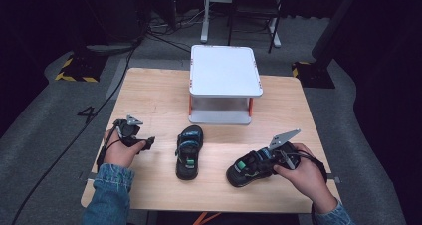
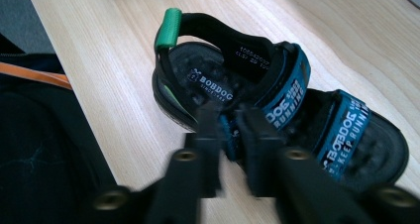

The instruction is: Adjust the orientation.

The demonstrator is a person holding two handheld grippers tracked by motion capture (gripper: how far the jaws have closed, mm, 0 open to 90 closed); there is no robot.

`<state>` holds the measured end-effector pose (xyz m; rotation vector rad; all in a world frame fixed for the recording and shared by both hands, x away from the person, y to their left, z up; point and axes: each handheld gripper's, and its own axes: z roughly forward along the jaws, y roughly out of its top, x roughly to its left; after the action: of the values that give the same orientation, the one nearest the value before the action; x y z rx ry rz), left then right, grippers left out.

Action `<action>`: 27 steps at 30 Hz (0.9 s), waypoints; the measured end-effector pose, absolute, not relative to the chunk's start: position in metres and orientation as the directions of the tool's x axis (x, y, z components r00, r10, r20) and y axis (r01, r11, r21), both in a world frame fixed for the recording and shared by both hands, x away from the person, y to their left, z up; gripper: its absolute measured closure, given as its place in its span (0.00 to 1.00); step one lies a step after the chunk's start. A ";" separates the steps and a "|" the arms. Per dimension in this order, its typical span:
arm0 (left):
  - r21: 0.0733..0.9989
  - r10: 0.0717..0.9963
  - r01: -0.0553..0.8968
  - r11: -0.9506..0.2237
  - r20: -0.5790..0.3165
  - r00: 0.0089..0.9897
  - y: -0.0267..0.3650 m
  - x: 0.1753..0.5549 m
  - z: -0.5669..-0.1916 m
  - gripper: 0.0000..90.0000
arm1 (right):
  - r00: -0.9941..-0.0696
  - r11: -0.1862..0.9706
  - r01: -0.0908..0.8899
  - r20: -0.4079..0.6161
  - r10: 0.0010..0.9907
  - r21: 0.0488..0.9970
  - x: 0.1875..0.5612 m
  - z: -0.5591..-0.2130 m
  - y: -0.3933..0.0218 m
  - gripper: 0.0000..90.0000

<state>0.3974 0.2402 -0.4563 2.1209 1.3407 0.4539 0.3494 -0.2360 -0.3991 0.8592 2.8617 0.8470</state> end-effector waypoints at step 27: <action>0.639 0.919 0.709 -0.299 -0.008 0.395 0.254 0.386 -0.458 0.30 | -0.756 0.571 0.574 0.113 0.645 0.587 0.371 -0.421 -0.225 0.71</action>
<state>0.3865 0.2541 -0.4583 2.0982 1.3864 0.4911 0.3709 -0.2249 -0.4214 1.0447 2.6821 0.9389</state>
